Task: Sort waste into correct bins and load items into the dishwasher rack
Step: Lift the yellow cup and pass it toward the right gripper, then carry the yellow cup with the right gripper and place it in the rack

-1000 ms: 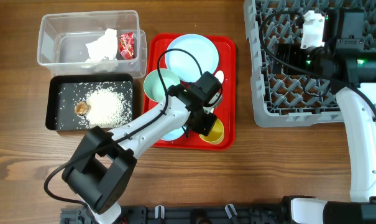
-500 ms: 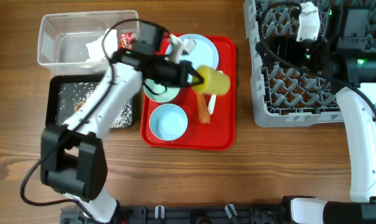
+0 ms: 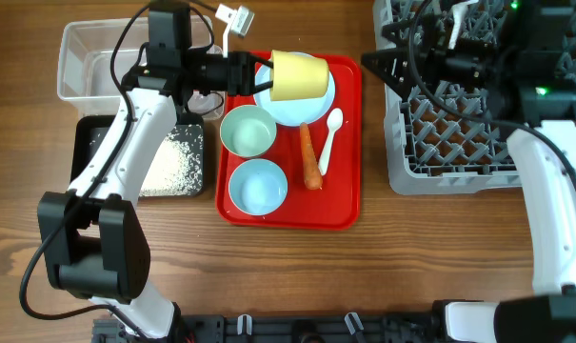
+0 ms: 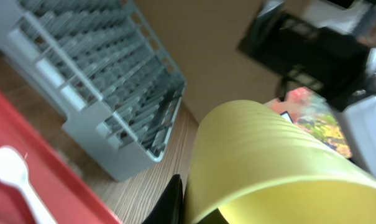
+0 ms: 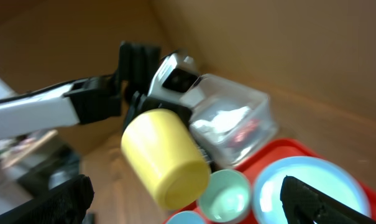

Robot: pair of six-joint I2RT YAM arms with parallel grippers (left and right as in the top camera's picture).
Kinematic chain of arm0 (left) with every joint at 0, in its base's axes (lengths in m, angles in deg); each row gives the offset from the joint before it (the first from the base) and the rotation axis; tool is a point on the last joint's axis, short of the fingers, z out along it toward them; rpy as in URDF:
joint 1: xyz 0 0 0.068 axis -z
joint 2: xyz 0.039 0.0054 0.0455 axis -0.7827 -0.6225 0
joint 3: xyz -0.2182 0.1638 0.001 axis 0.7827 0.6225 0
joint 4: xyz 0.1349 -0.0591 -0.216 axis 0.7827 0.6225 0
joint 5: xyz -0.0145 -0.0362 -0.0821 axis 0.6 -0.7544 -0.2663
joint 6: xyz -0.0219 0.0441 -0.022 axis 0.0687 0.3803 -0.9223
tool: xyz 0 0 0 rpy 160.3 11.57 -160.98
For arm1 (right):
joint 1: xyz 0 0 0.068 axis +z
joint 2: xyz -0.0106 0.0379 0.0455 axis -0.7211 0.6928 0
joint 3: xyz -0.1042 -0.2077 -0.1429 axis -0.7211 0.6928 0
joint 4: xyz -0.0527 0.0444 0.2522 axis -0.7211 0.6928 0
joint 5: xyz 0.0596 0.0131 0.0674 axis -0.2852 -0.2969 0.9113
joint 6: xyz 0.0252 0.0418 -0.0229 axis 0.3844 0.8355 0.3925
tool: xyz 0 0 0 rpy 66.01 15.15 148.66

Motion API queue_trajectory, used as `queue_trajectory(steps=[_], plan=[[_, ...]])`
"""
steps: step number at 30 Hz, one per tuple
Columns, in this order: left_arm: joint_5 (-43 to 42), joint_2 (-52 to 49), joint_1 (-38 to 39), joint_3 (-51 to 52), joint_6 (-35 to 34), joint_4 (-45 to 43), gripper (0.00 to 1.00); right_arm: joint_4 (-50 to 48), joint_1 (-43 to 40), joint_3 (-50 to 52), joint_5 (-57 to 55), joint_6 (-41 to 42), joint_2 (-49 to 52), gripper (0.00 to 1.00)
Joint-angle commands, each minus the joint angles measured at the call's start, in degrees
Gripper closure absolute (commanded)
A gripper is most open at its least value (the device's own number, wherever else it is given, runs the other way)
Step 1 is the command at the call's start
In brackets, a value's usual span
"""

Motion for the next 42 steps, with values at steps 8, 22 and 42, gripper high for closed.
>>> queue_trajectory(steps=[8, 22, 42], plan=[[-3.1, 1.7, 0.3, -0.8, -10.8, -10.4, 0.96, -6.0, 6.8, 1.1, 11.8, 0.0, 8.6, 0.00], [-3.0, 1.7, 0.7, -0.8, -10.8, -10.6, 0.96, -11.0, 15.1, 1.1, 7.2, 0.1, 10.2, 0.13], [-3.1, 1.7, 0.7, -0.8, -10.7, -10.4, 0.47, -14.0, 14.8, 1.1, 8.6, 1.6, 10.2, 0.52]])
